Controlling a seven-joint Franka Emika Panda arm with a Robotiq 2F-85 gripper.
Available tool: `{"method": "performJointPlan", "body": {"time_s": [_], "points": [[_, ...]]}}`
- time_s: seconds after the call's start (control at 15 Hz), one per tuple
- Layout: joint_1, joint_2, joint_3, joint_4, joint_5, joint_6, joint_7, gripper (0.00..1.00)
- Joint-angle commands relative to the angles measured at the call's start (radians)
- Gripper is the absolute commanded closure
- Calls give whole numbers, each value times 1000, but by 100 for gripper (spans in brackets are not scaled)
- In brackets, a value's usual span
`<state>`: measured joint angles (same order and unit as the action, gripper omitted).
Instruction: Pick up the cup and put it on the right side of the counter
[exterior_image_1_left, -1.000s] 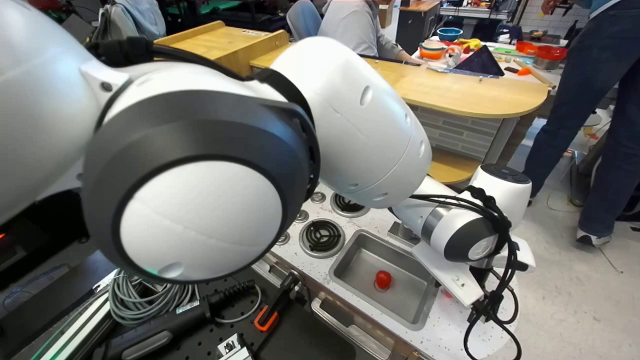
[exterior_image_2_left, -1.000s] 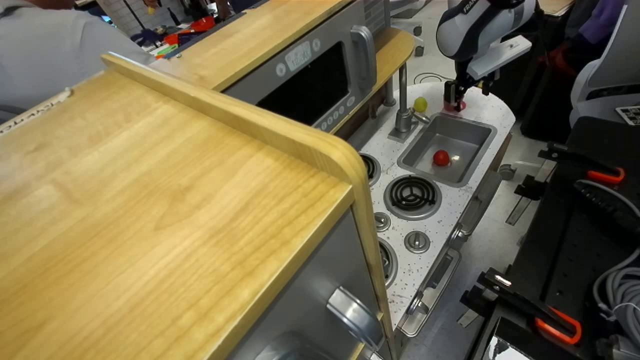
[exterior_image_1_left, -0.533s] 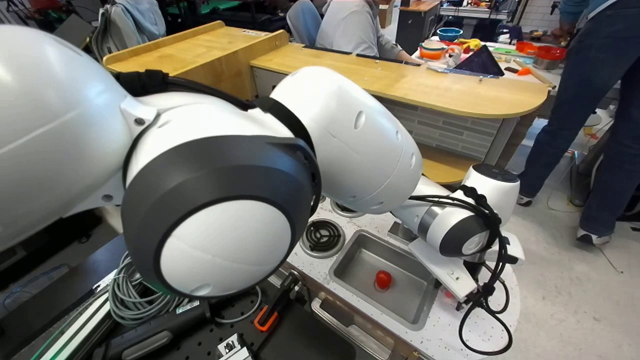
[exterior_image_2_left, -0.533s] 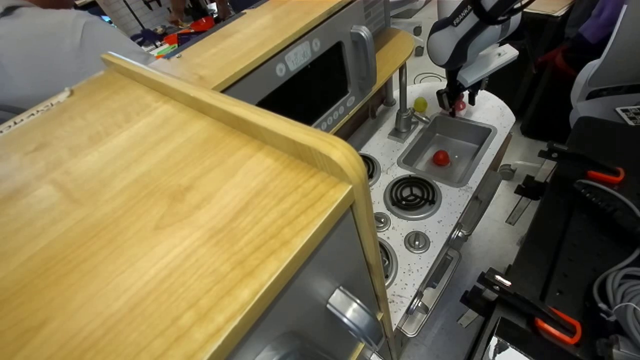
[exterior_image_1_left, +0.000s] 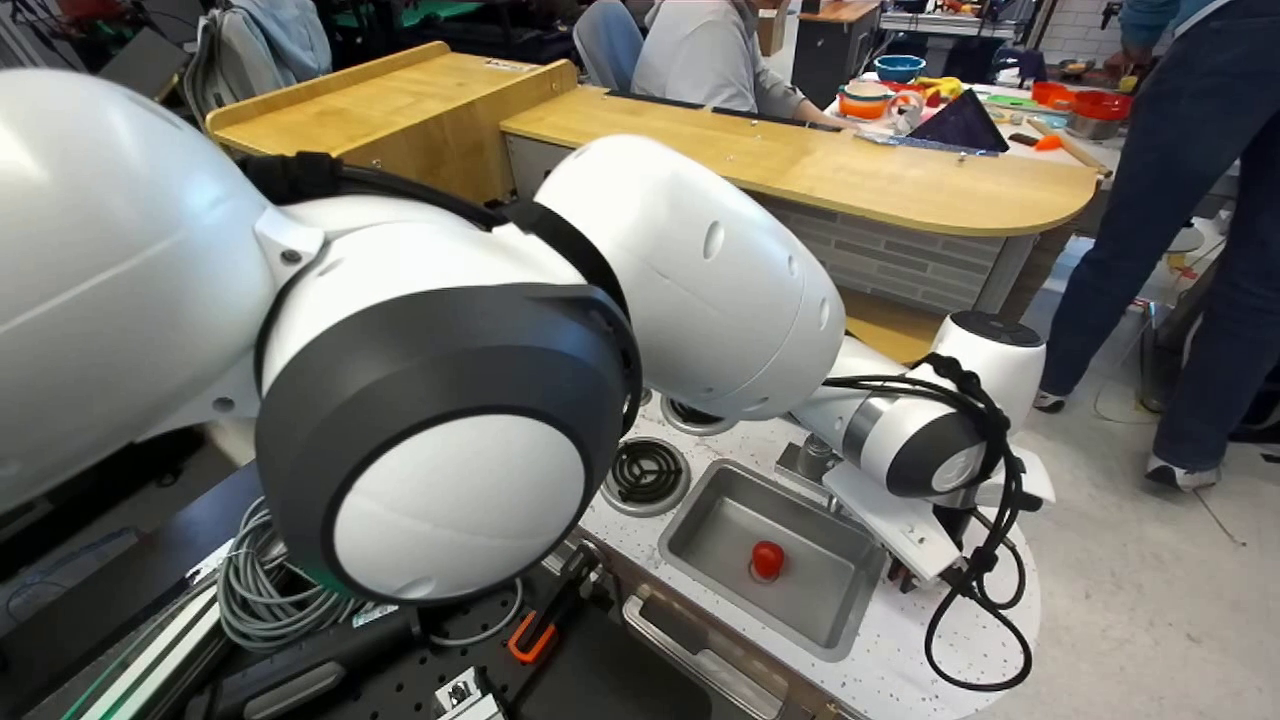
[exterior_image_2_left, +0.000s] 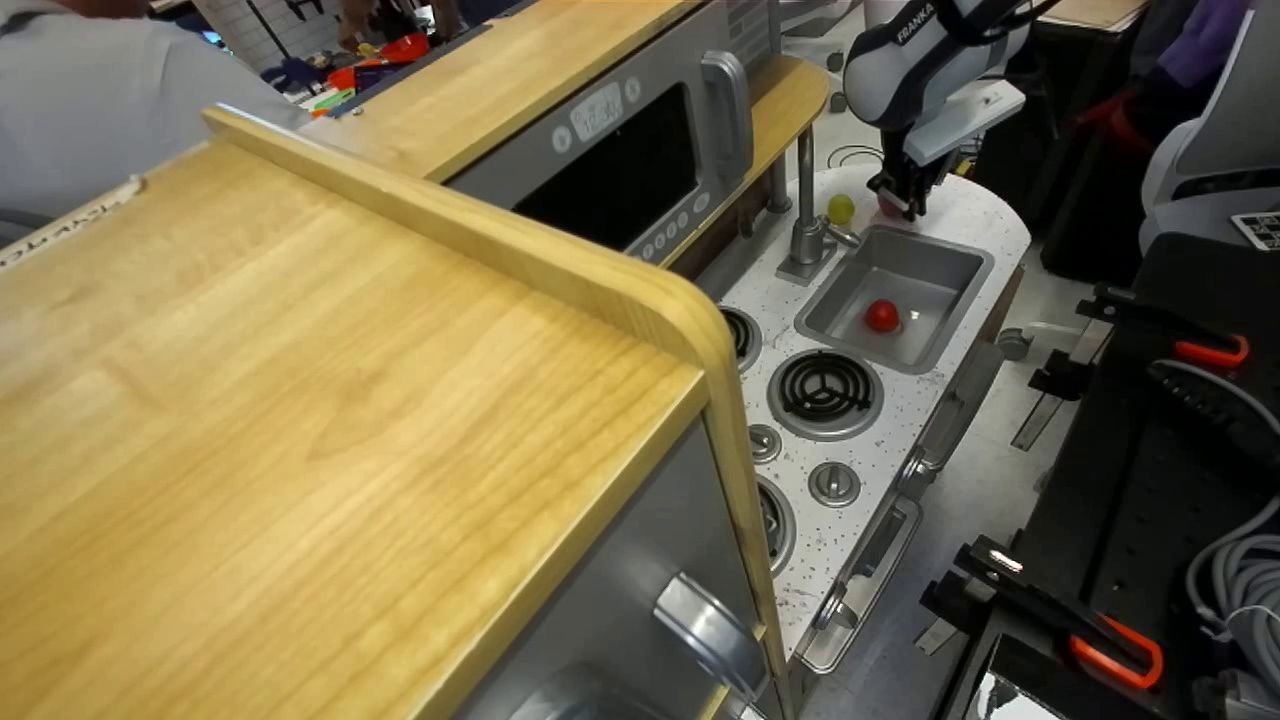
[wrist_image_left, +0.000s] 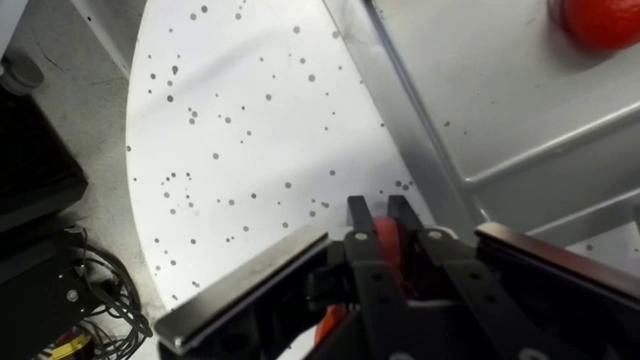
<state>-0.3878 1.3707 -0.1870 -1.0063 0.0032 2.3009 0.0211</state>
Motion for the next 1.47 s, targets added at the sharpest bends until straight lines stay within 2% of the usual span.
{"method": "performJointPlan", "body": {"time_s": [0.0,0.67,1.4], "points": [[-16,5,6,57,15,-53,15,96],[-99,-78,16,-73,26,-70,-9,96],[-97,-166,56,-261,28,-79,-19,96]]}}
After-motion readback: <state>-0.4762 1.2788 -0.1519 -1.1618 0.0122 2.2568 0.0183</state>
